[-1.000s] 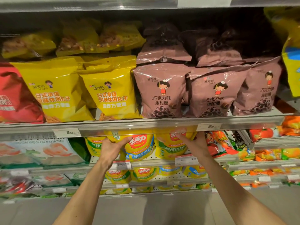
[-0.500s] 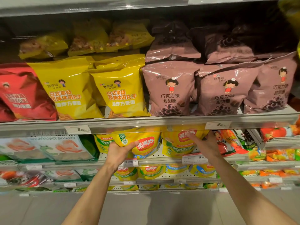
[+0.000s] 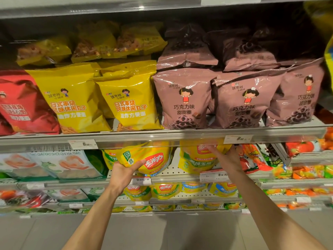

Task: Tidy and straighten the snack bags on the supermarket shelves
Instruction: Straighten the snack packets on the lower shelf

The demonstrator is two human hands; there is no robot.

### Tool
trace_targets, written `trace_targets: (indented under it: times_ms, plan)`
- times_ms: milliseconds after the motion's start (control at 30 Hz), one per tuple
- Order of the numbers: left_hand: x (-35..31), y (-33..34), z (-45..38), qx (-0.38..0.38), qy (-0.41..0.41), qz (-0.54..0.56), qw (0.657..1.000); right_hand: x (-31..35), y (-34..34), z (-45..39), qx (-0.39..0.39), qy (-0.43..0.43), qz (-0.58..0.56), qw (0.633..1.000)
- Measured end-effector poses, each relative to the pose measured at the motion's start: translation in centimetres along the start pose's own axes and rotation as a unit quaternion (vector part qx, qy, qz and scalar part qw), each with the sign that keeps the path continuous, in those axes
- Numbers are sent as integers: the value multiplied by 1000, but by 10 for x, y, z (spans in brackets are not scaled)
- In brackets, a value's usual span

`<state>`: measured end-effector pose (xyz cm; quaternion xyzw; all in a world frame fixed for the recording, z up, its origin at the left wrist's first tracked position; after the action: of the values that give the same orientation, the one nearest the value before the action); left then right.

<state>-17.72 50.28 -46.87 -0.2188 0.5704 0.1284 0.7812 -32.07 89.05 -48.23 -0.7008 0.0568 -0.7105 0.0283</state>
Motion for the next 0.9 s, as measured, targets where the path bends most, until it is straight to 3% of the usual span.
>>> trace_targets:
  times_ms: [167,333,667,900]
  plan:
    - [-8,-12,-5,20,12,-30,999,-6,-9,-3,5,-13,29,999]
    - [-7,0,-6,51,8,-109,993,-20,-4,0,38,46,44,997]
    - [-12,9,14,94,44,-77,992,-20,1,5,53,45,30,997]
    - [-26,7,33,109,86,-114,984,-24,2,3,67,47,14,997]
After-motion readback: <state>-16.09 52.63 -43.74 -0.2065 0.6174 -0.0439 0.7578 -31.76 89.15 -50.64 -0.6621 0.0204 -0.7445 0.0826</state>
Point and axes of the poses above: each hand's wrist, its own z-axis away from the middle knuckle, its own y-axis out of the palm, x = y × z, the point moved 9 cm from there along -z, towards the middle knuckle, and after that the axes turned 6 degrees about -y, right-handed, at the moved point
